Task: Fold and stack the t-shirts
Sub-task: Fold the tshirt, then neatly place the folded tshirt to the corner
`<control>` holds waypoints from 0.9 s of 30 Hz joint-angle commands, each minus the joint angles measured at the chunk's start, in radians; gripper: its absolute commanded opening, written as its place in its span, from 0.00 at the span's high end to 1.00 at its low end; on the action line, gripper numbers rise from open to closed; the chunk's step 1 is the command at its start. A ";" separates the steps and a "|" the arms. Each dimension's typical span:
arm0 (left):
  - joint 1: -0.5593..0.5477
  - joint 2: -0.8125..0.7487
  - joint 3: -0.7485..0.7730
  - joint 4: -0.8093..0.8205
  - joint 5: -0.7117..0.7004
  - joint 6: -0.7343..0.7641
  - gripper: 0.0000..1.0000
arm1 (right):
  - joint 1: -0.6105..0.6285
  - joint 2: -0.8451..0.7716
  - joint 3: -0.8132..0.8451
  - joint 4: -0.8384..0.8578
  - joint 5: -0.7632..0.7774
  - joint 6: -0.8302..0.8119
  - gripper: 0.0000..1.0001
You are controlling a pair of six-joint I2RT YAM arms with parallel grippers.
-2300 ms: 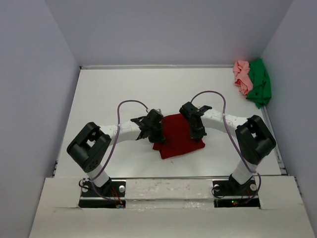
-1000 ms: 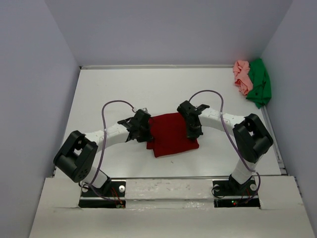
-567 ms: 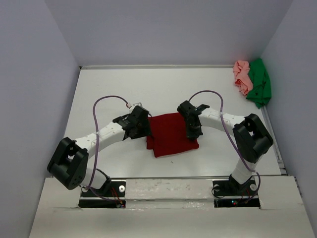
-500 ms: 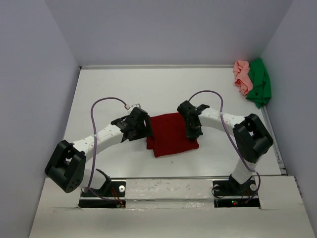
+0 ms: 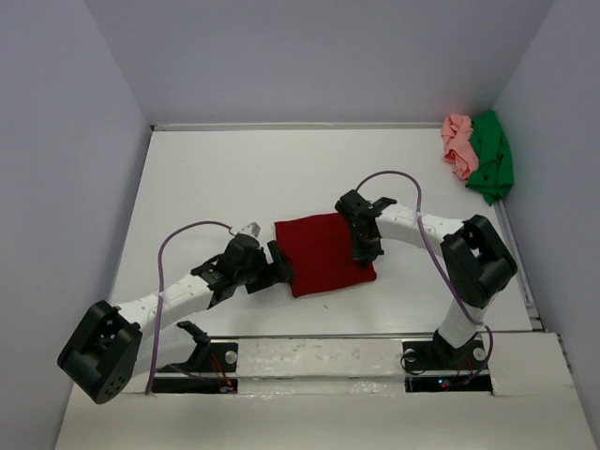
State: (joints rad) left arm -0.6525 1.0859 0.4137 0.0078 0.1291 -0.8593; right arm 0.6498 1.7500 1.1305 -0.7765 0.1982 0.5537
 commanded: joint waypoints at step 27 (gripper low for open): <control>0.053 0.385 0.039 0.239 0.102 0.005 0.16 | 0.008 -0.047 0.018 0.031 -0.009 -0.009 1.00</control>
State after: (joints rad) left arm -0.6067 1.4021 0.4580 0.3588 0.2832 -0.9031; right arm 0.6498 1.7267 1.1301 -0.7731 0.1974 0.5461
